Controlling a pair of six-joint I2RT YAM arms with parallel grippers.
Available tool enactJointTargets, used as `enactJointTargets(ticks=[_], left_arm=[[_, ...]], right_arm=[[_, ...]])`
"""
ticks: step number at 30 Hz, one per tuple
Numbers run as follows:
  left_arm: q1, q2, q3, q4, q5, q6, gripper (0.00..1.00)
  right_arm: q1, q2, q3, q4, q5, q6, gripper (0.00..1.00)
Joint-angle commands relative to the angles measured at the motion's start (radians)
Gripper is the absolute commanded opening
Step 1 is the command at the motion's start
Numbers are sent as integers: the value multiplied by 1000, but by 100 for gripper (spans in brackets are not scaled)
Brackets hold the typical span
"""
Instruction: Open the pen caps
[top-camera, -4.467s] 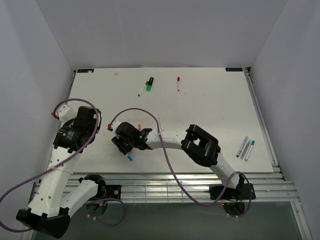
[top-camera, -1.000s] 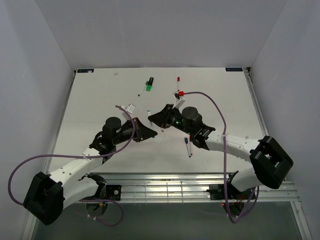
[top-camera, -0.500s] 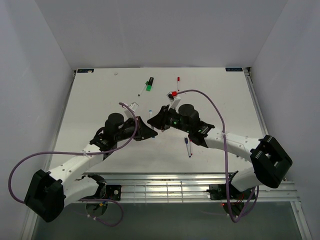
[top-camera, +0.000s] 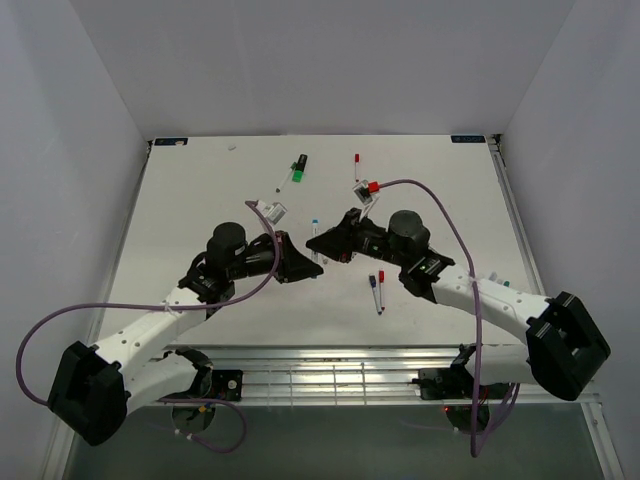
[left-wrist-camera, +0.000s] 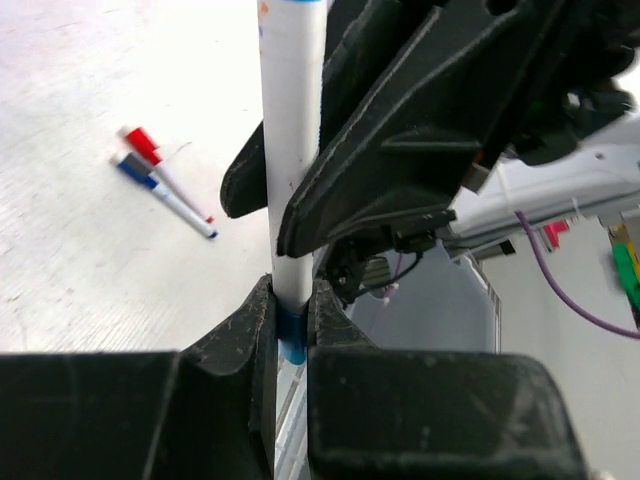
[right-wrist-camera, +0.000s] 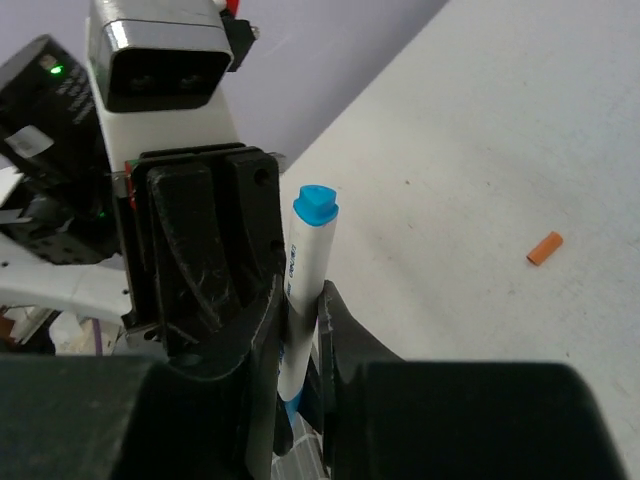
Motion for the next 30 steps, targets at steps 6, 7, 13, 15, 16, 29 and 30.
enactJointTargets(ticks=[6, 7, 13, 15, 16, 29, 30], left_arm=[[6, -27, -28, 447, 359, -139, 0], [6, -21, -36, 483, 385, -157, 0], [6, 48, -99, 706, 461, -276, 0], [6, 67, -109, 730, 481, -285, 0], [6, 74, -109, 733, 492, -290, 0], [-86, -11, -17, -35, -184, 55, 0], [-109, -21, -16, -71, -284, 71, 0]], right_arm=[[-178, -30, -193, 377, -218, 88, 8], [-195, -18, -208, 503, -237, 151, 8], [-249, 112, -247, 880, -321, 348, 8], [-252, 148, -224, 928, -340, 383, 8], [-256, 157, -215, 937, -346, 389, 8], [-244, -68, 0, 16, 182, 13, 8], [-241, -75, 20, -20, 220, 4, 8]])
